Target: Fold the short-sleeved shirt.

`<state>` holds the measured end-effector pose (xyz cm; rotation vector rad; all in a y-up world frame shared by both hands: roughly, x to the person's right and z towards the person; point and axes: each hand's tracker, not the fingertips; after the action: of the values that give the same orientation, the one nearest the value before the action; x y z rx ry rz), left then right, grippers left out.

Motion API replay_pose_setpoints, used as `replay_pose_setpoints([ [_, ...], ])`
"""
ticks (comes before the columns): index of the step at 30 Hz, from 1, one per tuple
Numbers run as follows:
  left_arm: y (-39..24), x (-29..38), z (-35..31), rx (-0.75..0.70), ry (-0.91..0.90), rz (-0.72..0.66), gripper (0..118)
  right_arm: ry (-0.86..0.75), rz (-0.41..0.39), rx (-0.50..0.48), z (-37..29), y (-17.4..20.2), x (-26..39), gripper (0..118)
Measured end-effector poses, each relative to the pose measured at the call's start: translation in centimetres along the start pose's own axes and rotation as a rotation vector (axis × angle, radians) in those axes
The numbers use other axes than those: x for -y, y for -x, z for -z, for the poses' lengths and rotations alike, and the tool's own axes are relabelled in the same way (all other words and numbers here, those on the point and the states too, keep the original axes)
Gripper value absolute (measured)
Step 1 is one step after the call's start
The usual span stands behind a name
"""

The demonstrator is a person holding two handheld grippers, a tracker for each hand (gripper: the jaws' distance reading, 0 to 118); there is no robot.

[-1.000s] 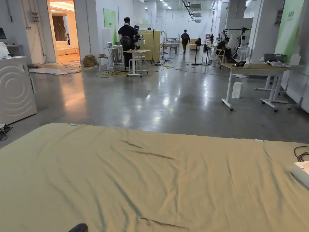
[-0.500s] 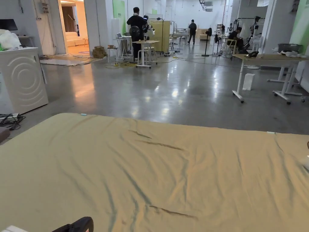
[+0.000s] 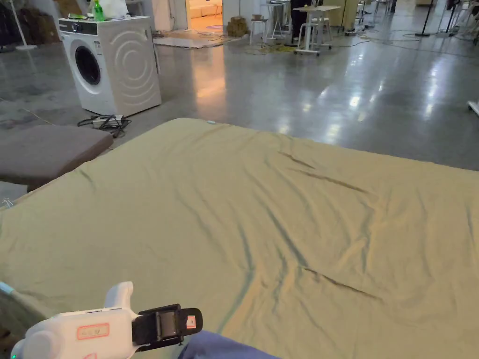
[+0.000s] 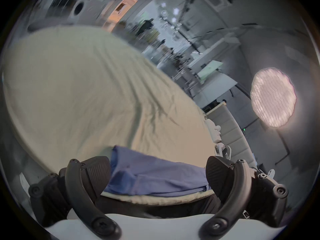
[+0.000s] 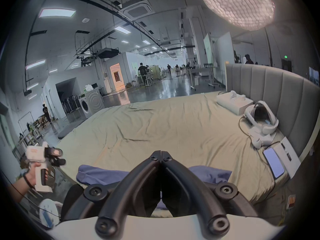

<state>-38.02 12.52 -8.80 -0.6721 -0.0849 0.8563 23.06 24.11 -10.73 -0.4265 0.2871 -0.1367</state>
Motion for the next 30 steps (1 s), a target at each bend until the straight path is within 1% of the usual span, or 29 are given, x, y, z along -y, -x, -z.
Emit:
replay_pose_setpoints([
  [2,2.3,0.0,1.9,-0.008,0.058,-0.038,113,0.016,0.018,0.001,0.1,-0.2,0.2,0],
  [4,4.1,0.2,3.6,0.027,0.105,-0.074,113,0.030,0.023,0.009,0.1,-0.1,0.3,0],
  [6,5.6,0.4,5.1,0.020,0.113,-0.139,113,0.047,0.024,0.021,0.1,-0.2,0.5,0],
  [9,6.7,0.7,6.6,0.048,0.138,-0.210,113,0.070,0.030,0.032,0.1,-0.4,0.8,0],
  [11,6.7,0.8,6.8,0.108,0.096,-0.248,110,0.078,0.036,0.038,0.1,-0.6,1.0,0],
  [12,6.7,0.8,6.9,0.152,0.083,-0.277,106,0.085,0.043,0.038,0.1,-0.7,1.1,0],
  [14,6.5,1.1,7.8,0.171,0.113,-0.288,75,0.094,0.051,0.038,0.3,-0.8,1.3,0],
  [15,6.2,1.3,8.6,0.161,0.128,-0.282,57,0.099,0.051,0.037,0.4,-0.8,1.4,0],
  [16,5.9,1.6,9.1,0.125,0.155,-0.268,45,0.105,0.049,0.036,0.5,-0.7,1.5,0],
  [18,5.3,2.0,9.6,0.045,0.195,-0.217,37,0.113,0.039,0.038,0.5,-0.5,1.6,0],
  [19,5.5,1.8,9.5,0.079,0.190,-0.249,37,0.113,0.032,0.039,0.3,-0.5,1.7,0],
  [20,5.3,1.9,9.4,0.120,0.184,-0.289,27,0.114,0.025,0.038,0.2,-0.5,1.9,0],
  [21,5.7,1.9,9.4,0.110,0.176,-0.284,20,0.115,0.020,0.037,0.1,-0.5,2.0,0],
  [23,5.2,2.0,9.0,0.095,0.159,-0.274,19,0.122,0.009,0.041,0.1,-0.6,2.1,0],
  [24,5.5,1.9,8.8,0.103,0.148,-0.279,16,0.126,0.006,0.047,0.0,-0.7,2.3,0],
  [25,5.4,1.9,8.5,0.134,0.132,-0.314,15,0.131,0.005,0.051,0.0,-0.8,2.4,0],
  [27,5.3,1.4,7.5,0.148,0.074,-0.358,13,0.139,0.005,0.056,-0.1,-1.0,2.5,0],
  [30,5.0,0.3,6.0,0.154,0.010,-0.352,12,0.148,0.003,0.061,-0.4,-1.2,2.5,0],
])
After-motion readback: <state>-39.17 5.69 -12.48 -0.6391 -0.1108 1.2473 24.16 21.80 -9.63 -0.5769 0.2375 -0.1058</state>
